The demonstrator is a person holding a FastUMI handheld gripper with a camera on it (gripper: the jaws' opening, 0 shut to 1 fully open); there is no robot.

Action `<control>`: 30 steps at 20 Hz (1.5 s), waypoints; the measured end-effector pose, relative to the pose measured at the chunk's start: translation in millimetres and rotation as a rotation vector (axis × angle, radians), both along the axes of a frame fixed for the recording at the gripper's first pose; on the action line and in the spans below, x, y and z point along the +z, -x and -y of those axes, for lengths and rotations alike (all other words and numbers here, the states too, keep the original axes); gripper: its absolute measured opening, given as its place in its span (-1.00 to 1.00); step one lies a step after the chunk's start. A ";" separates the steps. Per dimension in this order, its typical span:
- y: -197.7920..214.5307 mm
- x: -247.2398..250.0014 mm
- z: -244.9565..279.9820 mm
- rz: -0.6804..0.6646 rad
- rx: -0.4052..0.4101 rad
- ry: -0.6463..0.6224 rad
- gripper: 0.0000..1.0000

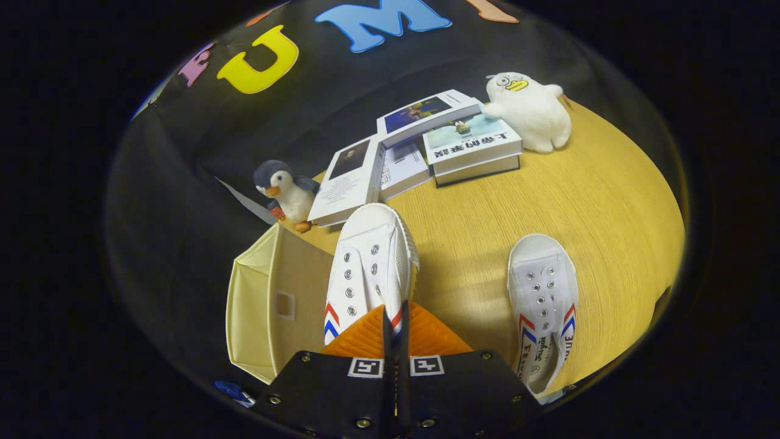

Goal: Open the storage box then place both shoes into the box .Put the left shoe in first, then the right shoe, with the right side of both shoes facing outward in a uniform manner.

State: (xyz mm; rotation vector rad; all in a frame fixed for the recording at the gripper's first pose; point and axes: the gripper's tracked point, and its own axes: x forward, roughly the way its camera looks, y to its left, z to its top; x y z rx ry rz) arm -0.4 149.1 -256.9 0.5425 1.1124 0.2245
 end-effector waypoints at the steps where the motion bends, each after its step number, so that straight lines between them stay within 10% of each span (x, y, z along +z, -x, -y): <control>1: -2.6 10.9 -5.0 0.016 0.009 -0.003 -0.97; 12: -16.9 76.7 -106.6 0.102 0.128 -0.061 -0.97; 30: 14.3 0.0 -239.1 -0.037 0.250 0.052 -0.96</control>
